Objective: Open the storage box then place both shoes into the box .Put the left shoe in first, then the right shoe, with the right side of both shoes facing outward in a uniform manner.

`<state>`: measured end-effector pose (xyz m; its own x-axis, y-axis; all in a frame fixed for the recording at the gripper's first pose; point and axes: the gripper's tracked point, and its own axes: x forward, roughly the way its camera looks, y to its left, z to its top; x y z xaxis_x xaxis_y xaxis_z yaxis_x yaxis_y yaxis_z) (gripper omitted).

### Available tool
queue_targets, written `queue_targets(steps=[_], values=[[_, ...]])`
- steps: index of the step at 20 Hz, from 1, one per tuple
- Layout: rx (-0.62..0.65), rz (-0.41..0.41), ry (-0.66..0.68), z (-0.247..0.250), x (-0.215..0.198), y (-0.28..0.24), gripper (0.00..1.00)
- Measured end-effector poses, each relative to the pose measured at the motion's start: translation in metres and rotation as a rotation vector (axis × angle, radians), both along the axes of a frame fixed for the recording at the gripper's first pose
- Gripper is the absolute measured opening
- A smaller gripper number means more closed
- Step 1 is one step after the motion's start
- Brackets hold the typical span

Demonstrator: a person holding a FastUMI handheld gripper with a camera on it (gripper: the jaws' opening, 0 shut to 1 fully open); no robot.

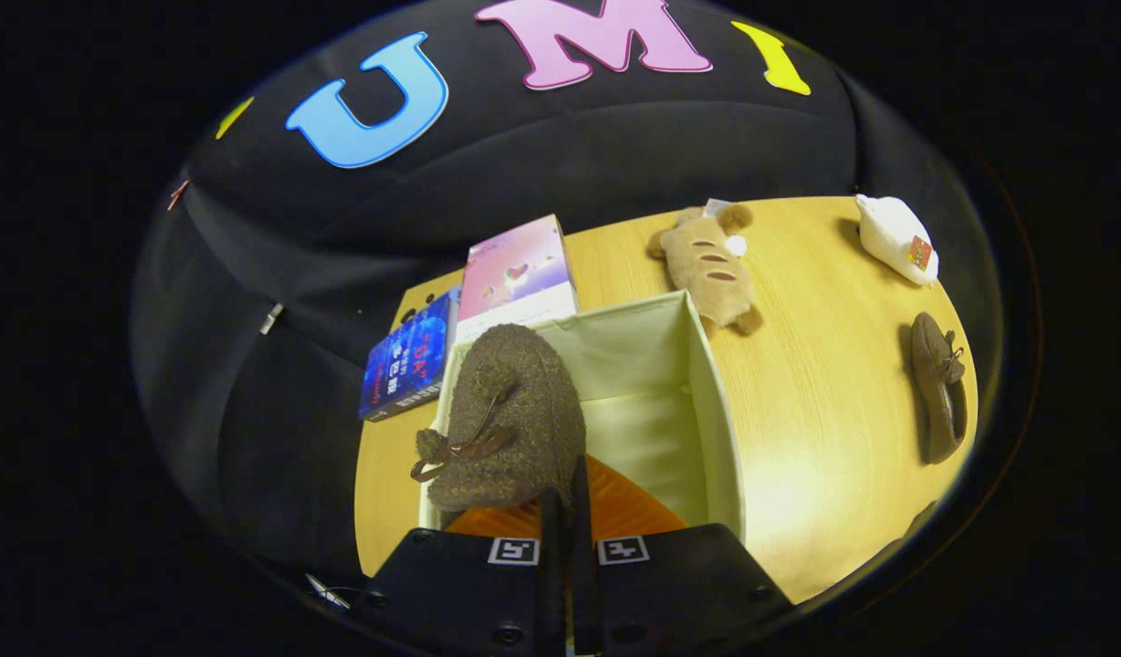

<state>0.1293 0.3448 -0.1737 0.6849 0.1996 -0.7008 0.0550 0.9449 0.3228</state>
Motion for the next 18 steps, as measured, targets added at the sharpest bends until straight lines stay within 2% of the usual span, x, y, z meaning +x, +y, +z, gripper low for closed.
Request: queue_targets(steps=[4, 7, 9, 10, 11, 14, 18], values=[[0.023, -0.035, 0.077, -0.026, 0.005, 0.011, 0.13], [0.034, -0.014, 0.109, -0.039, 0.005, 0.026, 0.18], [0.031, 0.022, 0.146, -0.048, -0.004, 0.034, 0.28], [0.044, 0.050, 0.146, -0.048, -0.008, 0.039, 0.42], [0.069, 0.071, 0.130, -0.043, -0.011, 0.047, 0.43], [0.093, 0.107, 0.098, -0.023, -0.015, 0.049, 1.00], [0.050, 0.135, -0.002, 0.011, -0.023, 0.018, 0.99]])
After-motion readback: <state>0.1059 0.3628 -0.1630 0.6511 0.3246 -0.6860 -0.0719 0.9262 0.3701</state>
